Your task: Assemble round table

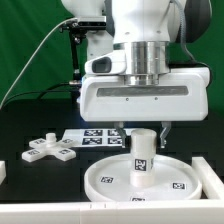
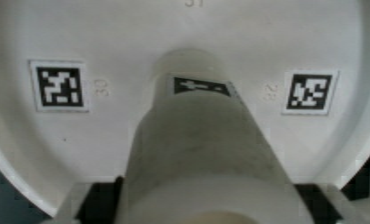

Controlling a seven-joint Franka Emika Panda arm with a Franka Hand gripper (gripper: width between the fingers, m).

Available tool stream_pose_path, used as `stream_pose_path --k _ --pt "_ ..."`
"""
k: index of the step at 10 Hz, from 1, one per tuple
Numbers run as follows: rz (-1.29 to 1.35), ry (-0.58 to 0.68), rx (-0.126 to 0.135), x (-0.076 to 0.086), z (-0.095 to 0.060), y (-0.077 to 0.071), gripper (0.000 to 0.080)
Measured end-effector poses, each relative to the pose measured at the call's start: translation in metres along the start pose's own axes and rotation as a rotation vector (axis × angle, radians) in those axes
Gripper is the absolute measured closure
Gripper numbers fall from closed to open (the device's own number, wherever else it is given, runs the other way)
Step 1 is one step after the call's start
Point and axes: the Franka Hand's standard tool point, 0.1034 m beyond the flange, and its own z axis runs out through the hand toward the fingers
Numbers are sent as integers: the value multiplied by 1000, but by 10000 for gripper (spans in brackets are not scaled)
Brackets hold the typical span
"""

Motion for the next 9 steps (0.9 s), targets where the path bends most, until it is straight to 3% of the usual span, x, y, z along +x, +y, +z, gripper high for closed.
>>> stream_pose_path --k 5,8,9 --pt "304 -12 3 -2 0 3 394" --pt "780 -42 20 -5 1 5 392" --pt "928 -55 37 -6 1 6 392"
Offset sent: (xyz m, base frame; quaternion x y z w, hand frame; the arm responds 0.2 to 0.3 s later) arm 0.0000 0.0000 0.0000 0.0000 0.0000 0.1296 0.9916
